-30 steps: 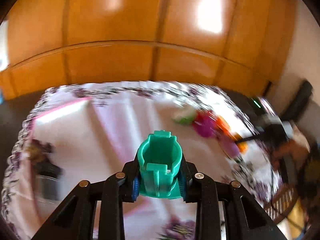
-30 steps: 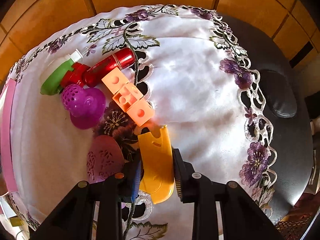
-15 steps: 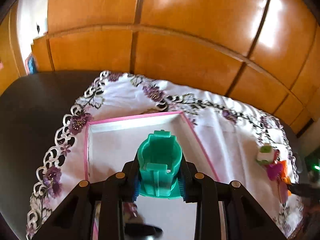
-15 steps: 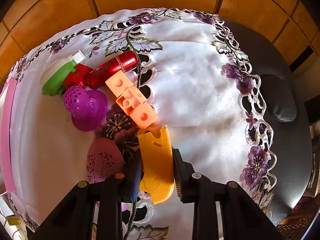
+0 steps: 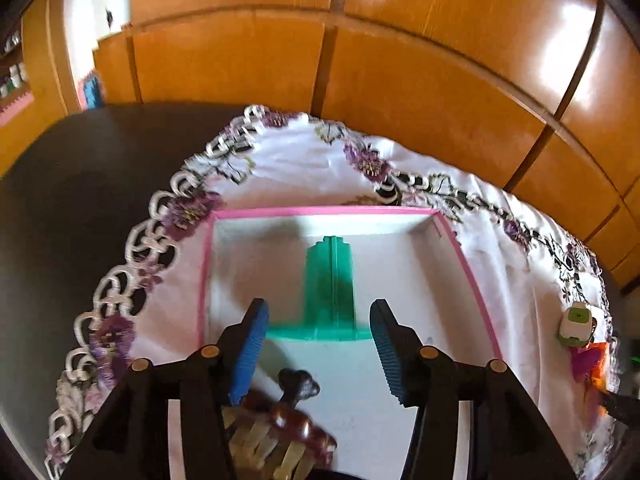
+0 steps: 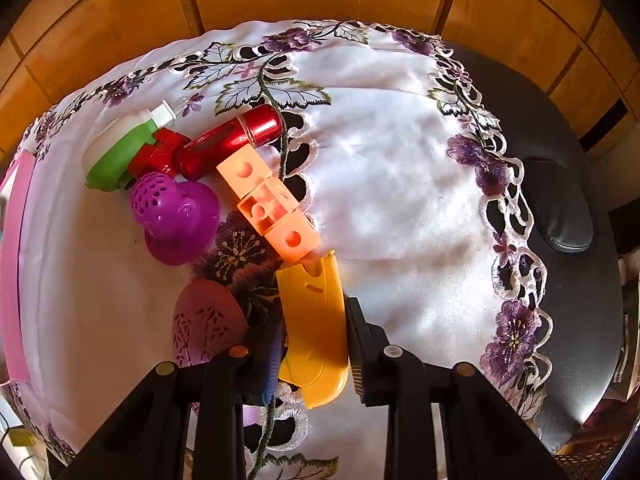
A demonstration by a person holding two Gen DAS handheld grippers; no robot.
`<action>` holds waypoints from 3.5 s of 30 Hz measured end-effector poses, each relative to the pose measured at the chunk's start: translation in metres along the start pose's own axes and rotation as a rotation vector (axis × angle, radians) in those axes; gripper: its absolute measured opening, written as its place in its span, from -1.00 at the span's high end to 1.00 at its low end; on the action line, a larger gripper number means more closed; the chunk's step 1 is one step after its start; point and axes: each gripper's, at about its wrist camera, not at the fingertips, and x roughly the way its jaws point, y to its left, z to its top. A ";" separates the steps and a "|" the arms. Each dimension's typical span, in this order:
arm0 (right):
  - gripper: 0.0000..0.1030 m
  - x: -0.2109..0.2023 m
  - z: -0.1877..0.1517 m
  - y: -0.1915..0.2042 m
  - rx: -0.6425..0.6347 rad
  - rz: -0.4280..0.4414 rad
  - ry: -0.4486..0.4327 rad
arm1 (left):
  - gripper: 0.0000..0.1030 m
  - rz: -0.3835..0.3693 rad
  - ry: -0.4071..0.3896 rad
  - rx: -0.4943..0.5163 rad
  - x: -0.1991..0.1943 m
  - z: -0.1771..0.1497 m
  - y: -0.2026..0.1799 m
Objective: Organize rigid objects
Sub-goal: 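Release the teal stamp in the tray and withdraw the left gripper, then carry the orange piece into the tray and release it with the right gripper, then grasp the lilac patterned egg with the left gripper while the right tool approaches the orange blocks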
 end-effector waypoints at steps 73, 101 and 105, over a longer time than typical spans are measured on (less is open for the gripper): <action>0.46 -0.024 0.010 0.396 -0.559 0.454 -0.072 | -0.16 0.183 -0.169 -0.145 -0.131 -0.123 0.061; 0.32 -0.116 0.000 0.259 -0.440 0.422 -0.363 | -0.16 0.165 -0.230 -0.026 -0.152 -0.127 0.019; 0.32 -0.120 0.010 0.214 -0.381 0.368 -0.377 | -0.16 0.155 -0.230 0.011 -0.153 -0.127 0.006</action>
